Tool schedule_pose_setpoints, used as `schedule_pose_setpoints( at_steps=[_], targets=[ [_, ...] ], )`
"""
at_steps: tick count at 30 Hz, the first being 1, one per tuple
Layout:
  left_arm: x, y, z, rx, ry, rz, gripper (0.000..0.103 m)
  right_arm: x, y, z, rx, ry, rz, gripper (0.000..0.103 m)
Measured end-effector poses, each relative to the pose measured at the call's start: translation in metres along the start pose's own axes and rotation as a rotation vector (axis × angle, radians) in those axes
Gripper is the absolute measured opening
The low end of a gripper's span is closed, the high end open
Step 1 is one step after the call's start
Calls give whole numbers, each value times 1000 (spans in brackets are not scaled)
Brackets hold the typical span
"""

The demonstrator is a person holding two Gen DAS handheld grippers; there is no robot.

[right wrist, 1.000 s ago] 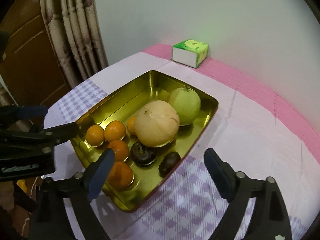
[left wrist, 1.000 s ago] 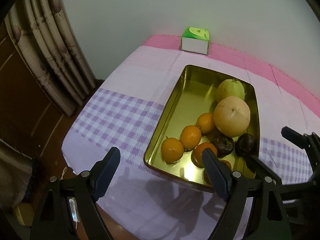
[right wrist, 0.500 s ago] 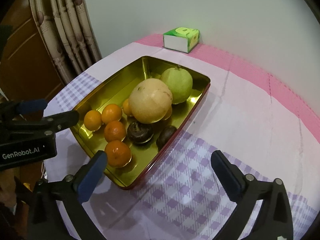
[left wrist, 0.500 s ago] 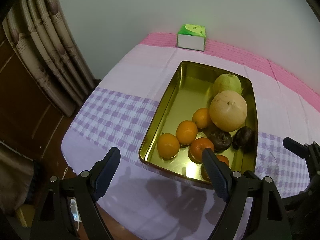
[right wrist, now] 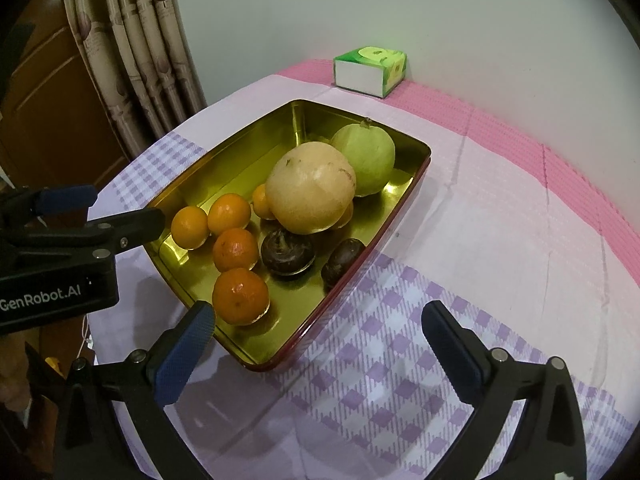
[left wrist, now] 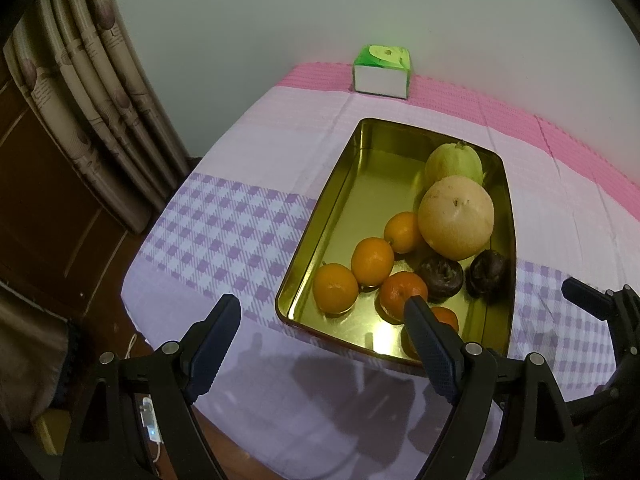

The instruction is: Organize fruits

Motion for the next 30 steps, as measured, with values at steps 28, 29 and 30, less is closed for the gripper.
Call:
schedule_pose_setpoints(
  at_steps=[28,29,30],
  targets=[
    [-2,0,0,2,-5,0,84,2,-5,-5,23,6,-3,102],
    [-2,0,0,2,-6,0,84,2,-5,-5,23,6,-3,102],
    [-2,-1,0,2,-8,-2,84,2,-5,-5,24,6,-3,102]
  ],
)
Point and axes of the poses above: each gripper's, at about its wrist camera, not at the fingertips, and y roughly against the way its jaws point, x to its left, z to its top, the point moved 7 cm from there along -y, roughly the way its jaws point, and after that the axes turned 1 degree about z, right-handed, at the moved point
